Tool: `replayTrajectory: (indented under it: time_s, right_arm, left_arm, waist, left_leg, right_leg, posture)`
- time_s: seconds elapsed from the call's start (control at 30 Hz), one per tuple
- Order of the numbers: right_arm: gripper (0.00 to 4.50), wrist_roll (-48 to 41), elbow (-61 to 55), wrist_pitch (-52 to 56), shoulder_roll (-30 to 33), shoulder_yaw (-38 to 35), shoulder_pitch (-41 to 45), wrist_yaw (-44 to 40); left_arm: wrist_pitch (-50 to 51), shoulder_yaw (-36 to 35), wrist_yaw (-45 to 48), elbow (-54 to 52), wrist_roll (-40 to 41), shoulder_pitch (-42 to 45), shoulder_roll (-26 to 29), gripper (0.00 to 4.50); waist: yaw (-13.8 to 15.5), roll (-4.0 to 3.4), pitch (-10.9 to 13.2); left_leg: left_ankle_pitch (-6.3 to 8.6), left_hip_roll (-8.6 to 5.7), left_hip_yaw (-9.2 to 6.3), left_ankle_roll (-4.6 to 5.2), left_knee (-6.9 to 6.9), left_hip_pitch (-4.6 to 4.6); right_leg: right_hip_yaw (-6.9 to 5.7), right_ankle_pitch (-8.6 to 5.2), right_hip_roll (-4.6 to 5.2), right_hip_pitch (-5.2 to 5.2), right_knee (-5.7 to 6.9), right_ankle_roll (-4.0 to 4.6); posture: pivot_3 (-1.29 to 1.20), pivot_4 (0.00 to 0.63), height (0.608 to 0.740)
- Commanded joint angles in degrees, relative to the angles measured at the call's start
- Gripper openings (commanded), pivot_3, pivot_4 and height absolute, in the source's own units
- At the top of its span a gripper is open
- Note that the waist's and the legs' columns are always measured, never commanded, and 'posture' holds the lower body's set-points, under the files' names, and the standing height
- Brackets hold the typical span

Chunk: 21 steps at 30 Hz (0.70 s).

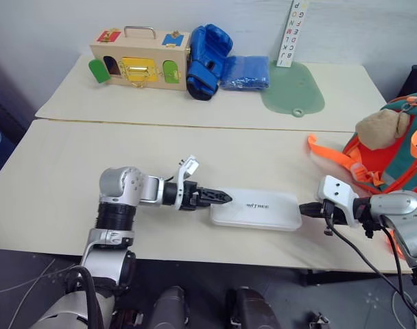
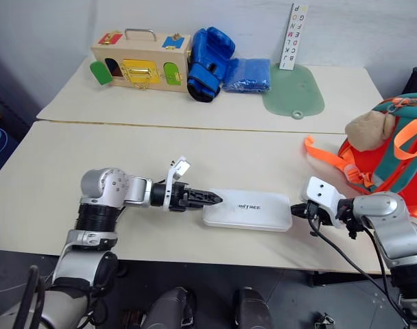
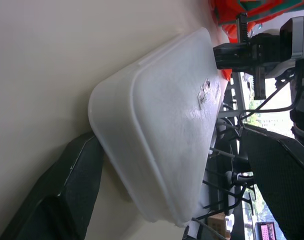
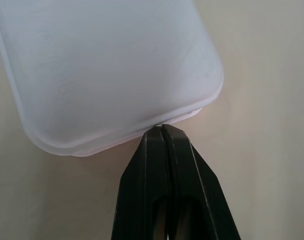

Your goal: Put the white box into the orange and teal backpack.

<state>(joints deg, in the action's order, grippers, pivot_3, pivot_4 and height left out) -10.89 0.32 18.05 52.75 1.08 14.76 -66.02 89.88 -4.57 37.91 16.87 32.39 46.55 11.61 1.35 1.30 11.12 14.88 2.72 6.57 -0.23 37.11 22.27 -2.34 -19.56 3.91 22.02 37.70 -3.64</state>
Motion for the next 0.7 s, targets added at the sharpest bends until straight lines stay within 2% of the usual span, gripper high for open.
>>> replayTrajectory:
  time_s: [0.03, 0.2, 0.3, 0.43, 0.57, 0.63, 0.7]
  right_arm:
    - [0.00, -2.1, -2.3, 0.3, -0.7, -1.5, 0.0, 0.1]
    - [0.00, -2.2, -2.7, -0.2, -1.1, -1.7, -1.4, 0.8]
    - [0.00, -1.8, -2.4, -0.9, -1.1, -1.6, -1.9, 1.2]
    - [0.00, -1.9, -2.0, -1.3, -1.2, -1.9, -2.2, 1.8]
    - [0.00, -2.2, -2.2, -1.0, -1.9, -3.0, -2.8, 3.7]
    - [0.00, -2.3, -3.0, -0.4, -2.4, -3.9, -3.7, 5.7]
    - [0.00, -2.3, -4.2, 0.1, -3.2, -5.8, -5.2, 8.7]
  left_arm:
    - [0.0, -1.0, -2.9, 4.6, -0.4, 1.3, -4.2, 4.45]
    - [0.0, -3.2, -4.0, 5.2, 0.5, 2.9, -5.7, 4.45]
    - [0.2, -4.1, -4.1, 5.2, 0.8, 3.0, -5.1, 3.84]
    - [0.8, -4.6, -3.3, 4.6, 2.0, 3.1, -3.4, 2.57]
    - [2.0, -6.6, -3.1, 3.1, 3.6, 3.1, -2.2, 1.51]
    - [2.4, -7.8, -3.2, 2.0, 5.0, 2.8, -1.4, 1.22]
    - [2.6, -9.1, -3.2, 0.9, 6.7, 2.2, -0.5, 1.22]
  waist:
    - [0.0, 0.00, 0.0]
    - [-0.2, 0.01, 0.0]
    - [-0.3, 0.01, 0.0]
    - [-0.6, 0.03, 0.0]
    - [-1.1, 0.04, 0.0]
    - [-1.4, 0.04, 0.0]
    - [-1.5, 0.05, 0.0]
  left_leg:
    - [0.04, -0.02, -0.05, 0.06, 0.02, 0.00]
    - [0.12, -0.02, -0.08, 0.06, -0.02, 0.03]
    - [0.12, 0.00, -0.08, 0.04, -0.01, 0.03]
    - [0.11, 0.00, -0.08, 0.02, -0.01, 0.04]
    - [0.12, 0.02, -0.11, -0.01, -0.02, 0.05]
    - [0.11, 0.01, -0.14, -0.02, -0.02, 0.05]
    - [0.10, 0.02, -0.17, -0.05, -0.03, 0.06]
  right_leg:
    - [-0.09, 0.01, 0.05, -0.05, -0.03, -0.01]
    - [-0.21, 0.01, 0.09, -0.06, -0.11, -0.02]
    - [-0.24, 0.01, 0.07, -0.06, -0.11, -0.02]
    - [-0.25, 0.01, 0.07, -0.04, -0.11, -0.02]
    - [-0.28, 0.01, 0.06, -0.05, -0.11, -0.02]
    - [-0.29, 0.01, 0.06, -0.06, -0.11, -0.02]
    - [-0.31, 0.01, 0.06, -0.05, -0.10, -0.02]
  posture:
    - [0.00, 0.150, 0.740]
    - [0.00, 0.150, 0.740]
    - [0.00, 0.150, 0.740]
    - [0.00, 0.150, 0.740]
    - [0.00, 0.150, 0.740]
    - [0.00, 0.150, 0.740]
    - [0.00, 0.150, 0.740]
